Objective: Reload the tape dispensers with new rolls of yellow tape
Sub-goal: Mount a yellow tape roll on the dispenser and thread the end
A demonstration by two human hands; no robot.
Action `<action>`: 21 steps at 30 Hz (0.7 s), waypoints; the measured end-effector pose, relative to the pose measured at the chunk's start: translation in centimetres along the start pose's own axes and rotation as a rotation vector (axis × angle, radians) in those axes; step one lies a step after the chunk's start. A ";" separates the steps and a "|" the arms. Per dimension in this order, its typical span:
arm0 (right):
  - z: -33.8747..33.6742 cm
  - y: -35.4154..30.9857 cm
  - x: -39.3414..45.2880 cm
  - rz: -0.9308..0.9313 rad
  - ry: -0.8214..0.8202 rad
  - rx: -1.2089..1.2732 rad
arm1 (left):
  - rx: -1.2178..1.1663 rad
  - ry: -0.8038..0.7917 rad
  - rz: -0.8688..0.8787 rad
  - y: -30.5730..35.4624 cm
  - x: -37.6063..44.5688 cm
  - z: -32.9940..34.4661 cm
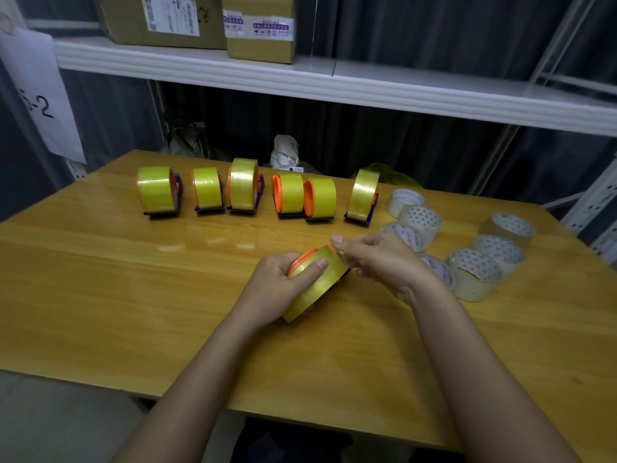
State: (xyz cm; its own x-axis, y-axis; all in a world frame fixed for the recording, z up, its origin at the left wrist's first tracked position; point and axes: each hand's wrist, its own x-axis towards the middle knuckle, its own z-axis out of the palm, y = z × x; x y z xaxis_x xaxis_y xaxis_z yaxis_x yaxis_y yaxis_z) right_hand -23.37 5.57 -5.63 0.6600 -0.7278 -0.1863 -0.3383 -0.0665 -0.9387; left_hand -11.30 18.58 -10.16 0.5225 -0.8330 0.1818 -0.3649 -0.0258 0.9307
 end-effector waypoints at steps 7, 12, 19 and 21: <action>-0.3 0.4 -0.8 0.030 0.039 0.018 | 0.008 0.003 -0.010 0.0 0.0 0.2; -0.1 0.9 -0.8 0.020 0.020 0.029 | 0.034 0.009 -0.007 -0.1 -0.2 0.3; 0.2 1.0 -1.4 -0.097 0.060 -0.170 | 0.031 0.020 0.005 -0.2 -0.3 0.5; 0.4 1.3 -1.4 -0.053 0.071 -0.040 | 0.029 0.026 0.007 -0.3 -0.4 0.6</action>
State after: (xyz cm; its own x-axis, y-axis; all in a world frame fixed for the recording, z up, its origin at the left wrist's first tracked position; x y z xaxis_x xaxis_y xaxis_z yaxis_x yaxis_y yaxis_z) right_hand -24.48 6.73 -6.72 0.6289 -0.7690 -0.1149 -0.3317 -0.1318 -0.9341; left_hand -11.84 18.59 -10.65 0.5396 -0.8187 0.1964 -0.3907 -0.0369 0.9198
